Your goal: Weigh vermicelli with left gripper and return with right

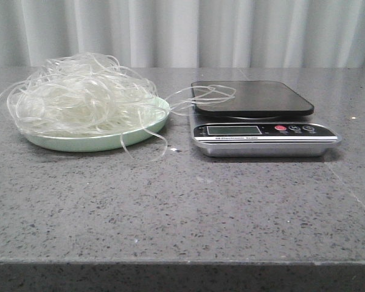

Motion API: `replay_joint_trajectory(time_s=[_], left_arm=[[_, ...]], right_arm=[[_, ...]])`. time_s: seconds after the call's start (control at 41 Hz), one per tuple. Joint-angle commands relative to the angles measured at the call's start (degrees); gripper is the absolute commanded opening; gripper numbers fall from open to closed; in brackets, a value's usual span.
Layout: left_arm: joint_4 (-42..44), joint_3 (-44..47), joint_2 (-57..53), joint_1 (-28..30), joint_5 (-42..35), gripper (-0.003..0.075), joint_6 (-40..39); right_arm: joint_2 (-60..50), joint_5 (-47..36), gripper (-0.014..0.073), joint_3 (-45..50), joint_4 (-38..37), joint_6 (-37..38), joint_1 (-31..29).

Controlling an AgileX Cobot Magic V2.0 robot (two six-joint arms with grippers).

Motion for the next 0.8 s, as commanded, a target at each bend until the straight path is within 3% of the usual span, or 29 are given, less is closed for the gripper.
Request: replay_joint_trajectory(time_s=[0.0,0.415,0.78], left_arm=[[-0.7,0.4,-1.1,0.1,-4.1,0.0137,-0.5],[-0.7,0.4,-1.1,0.1,-4.1,0.0137,-0.5],[-0.7,0.4,-1.1,0.1,-4.1,0.0137,-0.5]], right_arm=[[0.3,-4.2,0.0150,-1.5,-0.1,-0.1,-0.3],[0.3,-4.7,0.0150,-1.5,-0.4,-0.1,-0.8],[-5.7,-9.7,0.0150,8.0,-1.0,0.2,-8.0]])
